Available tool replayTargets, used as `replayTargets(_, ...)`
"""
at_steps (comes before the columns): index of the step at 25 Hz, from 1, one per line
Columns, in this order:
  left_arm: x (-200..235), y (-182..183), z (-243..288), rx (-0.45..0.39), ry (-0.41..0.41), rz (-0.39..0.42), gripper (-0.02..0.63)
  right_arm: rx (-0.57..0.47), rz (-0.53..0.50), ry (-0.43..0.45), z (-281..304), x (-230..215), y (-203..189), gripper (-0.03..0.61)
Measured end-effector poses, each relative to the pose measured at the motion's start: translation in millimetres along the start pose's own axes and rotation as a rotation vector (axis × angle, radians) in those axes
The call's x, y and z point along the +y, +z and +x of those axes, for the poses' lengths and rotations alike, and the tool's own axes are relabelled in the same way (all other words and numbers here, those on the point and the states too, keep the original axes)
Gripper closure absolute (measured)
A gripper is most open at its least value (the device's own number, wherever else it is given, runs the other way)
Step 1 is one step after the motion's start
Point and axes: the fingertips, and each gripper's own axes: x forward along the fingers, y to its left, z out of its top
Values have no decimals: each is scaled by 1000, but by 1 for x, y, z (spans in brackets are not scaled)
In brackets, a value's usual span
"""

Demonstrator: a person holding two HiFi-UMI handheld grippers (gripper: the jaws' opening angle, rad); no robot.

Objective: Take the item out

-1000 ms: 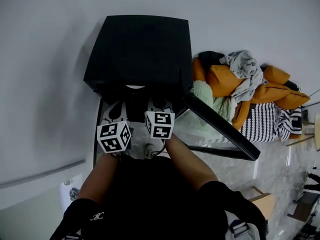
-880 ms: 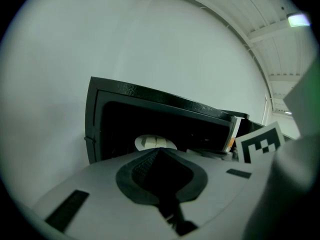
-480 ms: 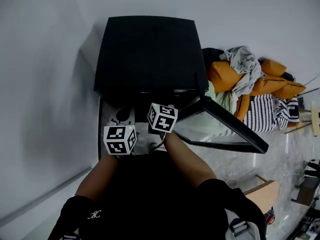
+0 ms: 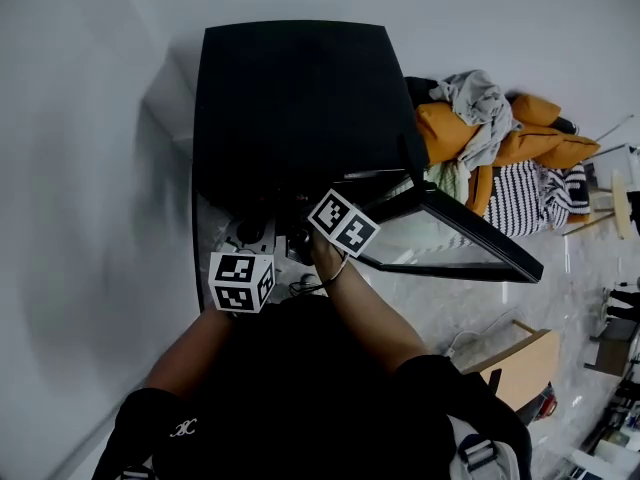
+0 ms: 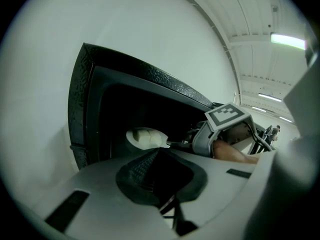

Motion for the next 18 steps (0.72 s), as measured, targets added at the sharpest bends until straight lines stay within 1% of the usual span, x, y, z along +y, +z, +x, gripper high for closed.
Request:
replayTargets(3,2,-1,0,7,-21,-1,606,3,90,10,0,2,-1,474)
replayTargets(6,1,-3,2,13,-41,-3,606,9,203,16,1,-1,2,474)
replayTargets(10,-1,-4,4,13,-56,-10,606,52,379,30,2,-3,-2,474)
replayTargets(13,-5,-4,5,9,-65,-11,606,79,492,47,2,-3,-6,474)
replayTargets(16,-7,-4,5,6,-62,-14,606,116,626,64,2,0,-12,474)
replayTargets(18,-7,-3,4,4,-59,-17,606,135,681,58,3,1,-15,475)
